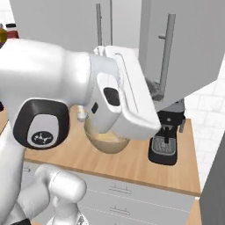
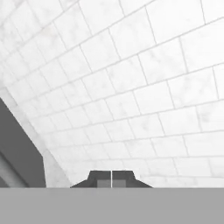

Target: Open the cabinet, pick up the bread from the cabinet and place it in the basket. Then move the basket to the dining counter.

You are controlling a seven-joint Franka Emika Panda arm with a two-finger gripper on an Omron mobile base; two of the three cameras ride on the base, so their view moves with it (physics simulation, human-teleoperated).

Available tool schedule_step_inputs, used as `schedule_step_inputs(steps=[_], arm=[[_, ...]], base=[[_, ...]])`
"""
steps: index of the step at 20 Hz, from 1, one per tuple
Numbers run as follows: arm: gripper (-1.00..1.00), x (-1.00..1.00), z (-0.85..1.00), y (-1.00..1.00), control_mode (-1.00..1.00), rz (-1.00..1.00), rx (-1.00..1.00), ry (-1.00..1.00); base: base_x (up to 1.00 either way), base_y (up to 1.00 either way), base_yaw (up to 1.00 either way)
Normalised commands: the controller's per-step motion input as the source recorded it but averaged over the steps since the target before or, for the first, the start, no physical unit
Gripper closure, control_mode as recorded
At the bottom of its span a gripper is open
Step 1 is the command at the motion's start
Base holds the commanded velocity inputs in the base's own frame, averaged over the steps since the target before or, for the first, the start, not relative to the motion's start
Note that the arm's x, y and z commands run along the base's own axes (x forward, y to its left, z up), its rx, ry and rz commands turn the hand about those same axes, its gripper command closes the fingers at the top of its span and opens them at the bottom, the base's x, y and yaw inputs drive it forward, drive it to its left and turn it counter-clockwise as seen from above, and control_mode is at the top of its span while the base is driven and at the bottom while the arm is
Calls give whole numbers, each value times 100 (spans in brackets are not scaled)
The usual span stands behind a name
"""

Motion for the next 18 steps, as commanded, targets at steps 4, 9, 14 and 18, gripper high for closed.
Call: schedule_step_inputs(steps=[4, 9, 14, 18], arm=[[100, -97, -90, 100, -100, 3, 31, 1], [100, -66, -100, 100, -100, 14, 39, -7], [100, -21, -89, 100, -100, 25, 7, -2], [100, -2, -2, 100, -100, 29, -9, -22]], base=[[0, 0, 0], [0, 0, 0], [0, 0, 0], [0, 0, 0]])
